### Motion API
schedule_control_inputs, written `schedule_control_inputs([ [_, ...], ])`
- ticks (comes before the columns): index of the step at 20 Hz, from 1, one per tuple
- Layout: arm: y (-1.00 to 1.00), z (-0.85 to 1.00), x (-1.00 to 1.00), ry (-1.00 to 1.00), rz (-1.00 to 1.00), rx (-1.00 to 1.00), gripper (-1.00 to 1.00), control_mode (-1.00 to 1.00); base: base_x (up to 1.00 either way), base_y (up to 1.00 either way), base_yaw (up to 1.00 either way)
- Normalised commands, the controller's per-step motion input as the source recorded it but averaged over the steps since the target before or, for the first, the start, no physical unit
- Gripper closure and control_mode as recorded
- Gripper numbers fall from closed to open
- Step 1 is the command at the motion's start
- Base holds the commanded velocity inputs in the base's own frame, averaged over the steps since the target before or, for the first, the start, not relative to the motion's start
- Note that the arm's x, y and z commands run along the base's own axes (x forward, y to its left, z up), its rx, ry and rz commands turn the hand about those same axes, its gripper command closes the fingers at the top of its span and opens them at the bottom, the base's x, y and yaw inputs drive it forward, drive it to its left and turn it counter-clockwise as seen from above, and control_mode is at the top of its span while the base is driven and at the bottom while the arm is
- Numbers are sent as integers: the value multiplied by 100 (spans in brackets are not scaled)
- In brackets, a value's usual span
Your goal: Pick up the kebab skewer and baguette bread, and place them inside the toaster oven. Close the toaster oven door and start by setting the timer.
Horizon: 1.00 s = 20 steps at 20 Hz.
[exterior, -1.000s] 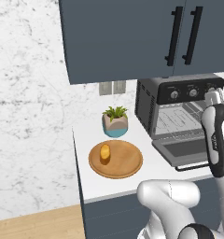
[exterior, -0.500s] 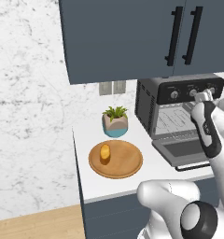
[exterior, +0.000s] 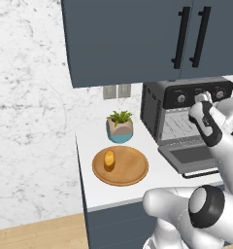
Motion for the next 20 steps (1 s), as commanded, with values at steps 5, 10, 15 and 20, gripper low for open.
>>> schedule_control_inputs([
  [5, -8, 0, 44, 0, 0, 0, 100, -100, 0, 0, 0],
  [10, -14, -2, 28, 0, 0, 0, 100, -100, 0, 0, 0],
  [15, -9, -7, 11, 2, 0, 0, 100, -100, 0, 0, 0],
  [20, 0, -9, 1, 7, 0, 0, 100, -100, 0, 0, 0],
])
